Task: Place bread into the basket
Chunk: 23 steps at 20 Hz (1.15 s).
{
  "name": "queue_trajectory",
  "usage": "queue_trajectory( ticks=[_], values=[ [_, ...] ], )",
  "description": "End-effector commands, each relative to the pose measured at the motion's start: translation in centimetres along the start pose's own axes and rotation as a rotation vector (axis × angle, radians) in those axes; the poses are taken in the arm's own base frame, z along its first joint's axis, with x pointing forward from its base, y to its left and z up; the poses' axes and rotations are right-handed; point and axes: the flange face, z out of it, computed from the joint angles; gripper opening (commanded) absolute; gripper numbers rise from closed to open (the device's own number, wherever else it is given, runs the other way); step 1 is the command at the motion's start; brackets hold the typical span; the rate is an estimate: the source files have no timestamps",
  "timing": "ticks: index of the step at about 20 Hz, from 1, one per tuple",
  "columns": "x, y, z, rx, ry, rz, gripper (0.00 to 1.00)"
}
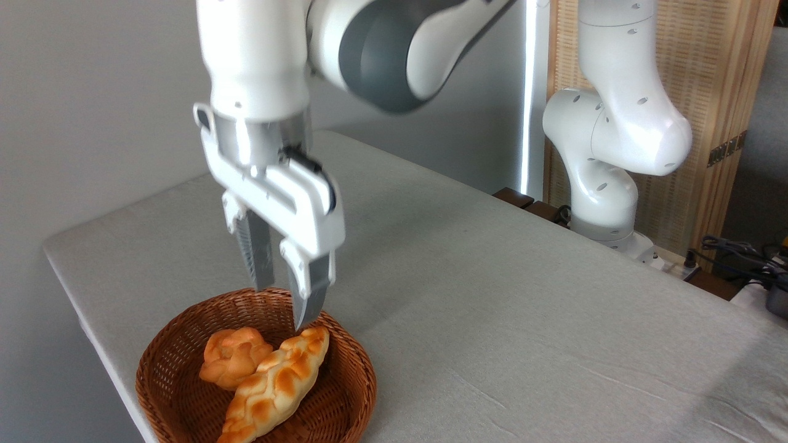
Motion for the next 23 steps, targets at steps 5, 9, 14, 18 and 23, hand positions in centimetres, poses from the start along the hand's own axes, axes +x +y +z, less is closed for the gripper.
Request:
queue_trajectory(
  ticks=[5, 9, 14, 18, 23],
  values=[
    [-0.3, 6.7, -5.6, -0.004, -0.096, -0.023, 1.00],
    [0.1, 7.1, -6.1, 0.010, -0.103, -0.040, 1.00],
    [0.6, 5.9, -6.8, 0.019, -0.091, -0.047, 1.00],
    [1.7, 5.2, -7.7, 0.012, -0.094, -0.041, 1.00],
    [1.7, 5.4, -7.9, 0.012, -0.092, -0.035, 1.00]
  ],
)
